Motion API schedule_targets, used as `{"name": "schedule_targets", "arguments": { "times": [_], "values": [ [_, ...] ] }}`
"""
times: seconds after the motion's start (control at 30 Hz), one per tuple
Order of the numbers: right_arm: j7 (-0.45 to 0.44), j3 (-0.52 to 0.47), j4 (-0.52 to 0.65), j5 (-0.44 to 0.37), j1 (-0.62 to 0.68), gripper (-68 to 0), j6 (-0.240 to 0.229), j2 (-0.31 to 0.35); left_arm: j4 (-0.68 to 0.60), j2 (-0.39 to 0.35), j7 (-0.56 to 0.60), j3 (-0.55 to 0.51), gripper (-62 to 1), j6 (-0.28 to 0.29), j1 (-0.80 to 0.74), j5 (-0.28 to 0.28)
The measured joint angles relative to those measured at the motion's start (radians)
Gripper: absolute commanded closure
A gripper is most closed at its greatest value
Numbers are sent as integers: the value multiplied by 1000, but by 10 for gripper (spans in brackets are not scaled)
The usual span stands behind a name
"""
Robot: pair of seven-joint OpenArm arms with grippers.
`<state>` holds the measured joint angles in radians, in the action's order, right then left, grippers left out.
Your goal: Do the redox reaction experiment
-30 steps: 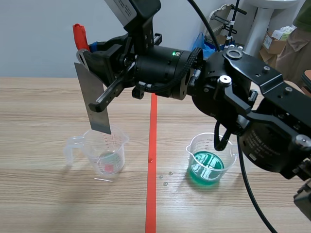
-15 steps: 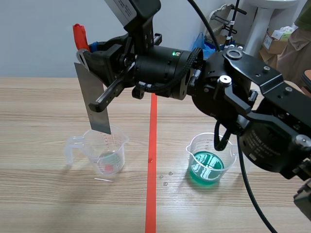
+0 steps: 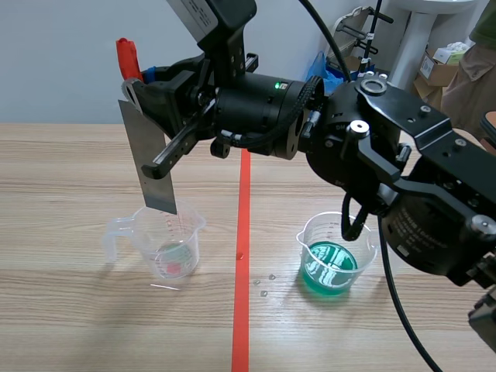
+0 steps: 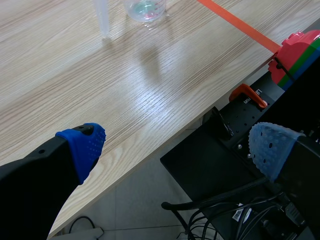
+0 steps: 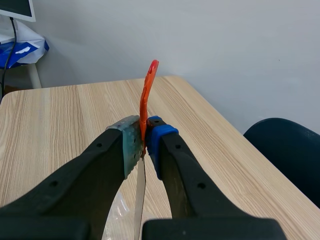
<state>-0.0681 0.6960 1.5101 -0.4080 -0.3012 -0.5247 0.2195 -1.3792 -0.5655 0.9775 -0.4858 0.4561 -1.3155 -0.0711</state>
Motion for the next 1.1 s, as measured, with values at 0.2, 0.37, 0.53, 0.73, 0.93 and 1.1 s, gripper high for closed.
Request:
{"name": "schedule_targets", "arguments": {
  "times": [0.2,0.37,0.53,0.73,0.93,1.1],
  "values": [
    [0,0,0,0,0,-20,0,0,0,0,0,0,-617,0,0,0],
    [0,0,0,0,0,-20,0,0,0,0,0,0,-617,0,0,0],
    [0,0,0,0,0,-20,0,0,0,0,0,0,-617,0,0,0],
    [0,0,0,0,0,-20,0,0,0,0,0,0,-615,0,0,0],
    [1,0,0,21,0,-20,0,0,0,0,0,0,-615,0,0,0],
    [15,0,0,31,1,-20,0,0,0,0,0,0,-615,0,0,0]
  ]
}}
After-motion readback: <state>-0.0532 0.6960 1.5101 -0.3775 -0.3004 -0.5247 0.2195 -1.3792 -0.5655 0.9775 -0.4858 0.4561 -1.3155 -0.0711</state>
